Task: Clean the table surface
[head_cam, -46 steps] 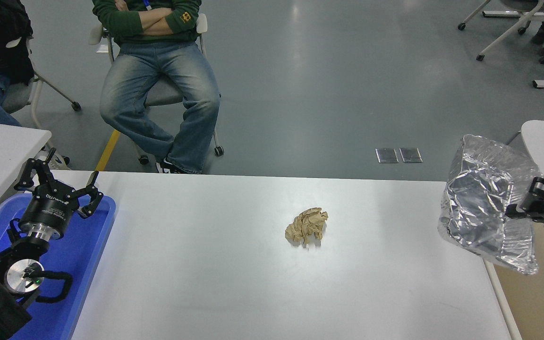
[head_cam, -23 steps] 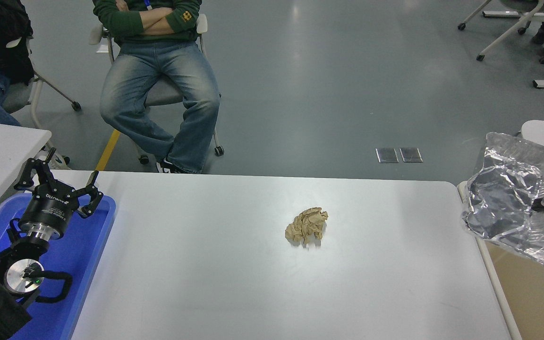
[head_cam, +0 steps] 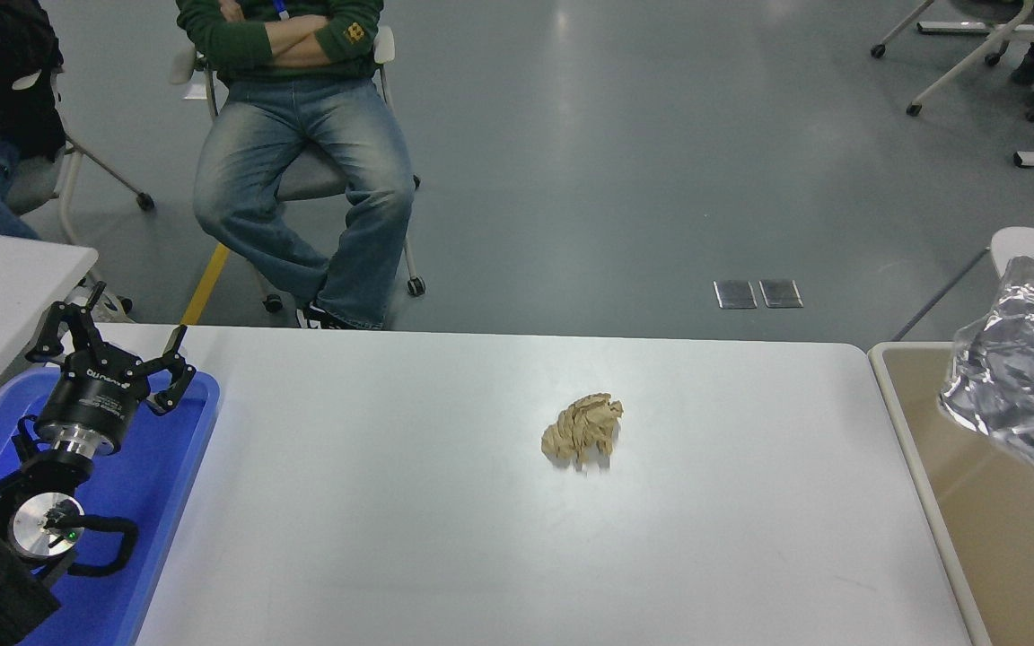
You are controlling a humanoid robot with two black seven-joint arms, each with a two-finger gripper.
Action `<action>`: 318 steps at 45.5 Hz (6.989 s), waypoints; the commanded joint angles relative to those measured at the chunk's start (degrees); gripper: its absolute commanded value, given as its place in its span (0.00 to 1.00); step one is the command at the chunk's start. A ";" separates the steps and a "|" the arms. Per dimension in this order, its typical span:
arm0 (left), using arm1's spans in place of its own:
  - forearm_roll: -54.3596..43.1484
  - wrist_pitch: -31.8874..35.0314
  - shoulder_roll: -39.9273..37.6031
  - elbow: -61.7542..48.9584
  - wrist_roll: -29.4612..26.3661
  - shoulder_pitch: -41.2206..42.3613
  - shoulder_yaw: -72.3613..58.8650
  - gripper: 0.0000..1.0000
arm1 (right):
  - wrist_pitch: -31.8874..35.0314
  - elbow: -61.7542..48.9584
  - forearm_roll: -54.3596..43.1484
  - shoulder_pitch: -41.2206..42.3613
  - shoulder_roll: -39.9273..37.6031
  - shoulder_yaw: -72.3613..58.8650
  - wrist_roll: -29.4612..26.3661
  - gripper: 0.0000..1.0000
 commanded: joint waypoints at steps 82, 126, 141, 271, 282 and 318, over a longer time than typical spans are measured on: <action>0.00 0.00 0.09 -0.01 0.00 0.00 0.09 1.00 | -15.64 -52.15 7.45 -22.62 37.90 19.52 2.42 1.00; 0.00 0.00 0.00 -0.01 0.00 0.00 0.00 1.00 | -7.64 -2.05 7.63 -25.44 29.03 55.30 3.91 1.00; 0.00 0.00 0.00 -0.01 -0.09 0.00 0.00 1.00 | -5.35 2.26 11.58 -28.07 35.00 60.14 8.65 1.00; 0.00 0.00 0.00 -0.01 0.00 0.00 0.00 1.00 | -11.33 -16.46 -2.12 -29.31 57.15 47.14 34.15 1.00; 0.00 0.00 0.00 -0.01 0.00 0.00 0.00 1.00 | -11.59 -16.64 -4.77 -19.91 54.69 25.88 26.60 1.00; 0.00 0.00 0.00 -0.01 0.00 0.00 0.00 1.00 | -2.98 -20.06 5.43 5.50 64.18 -7.18 -0.83 1.00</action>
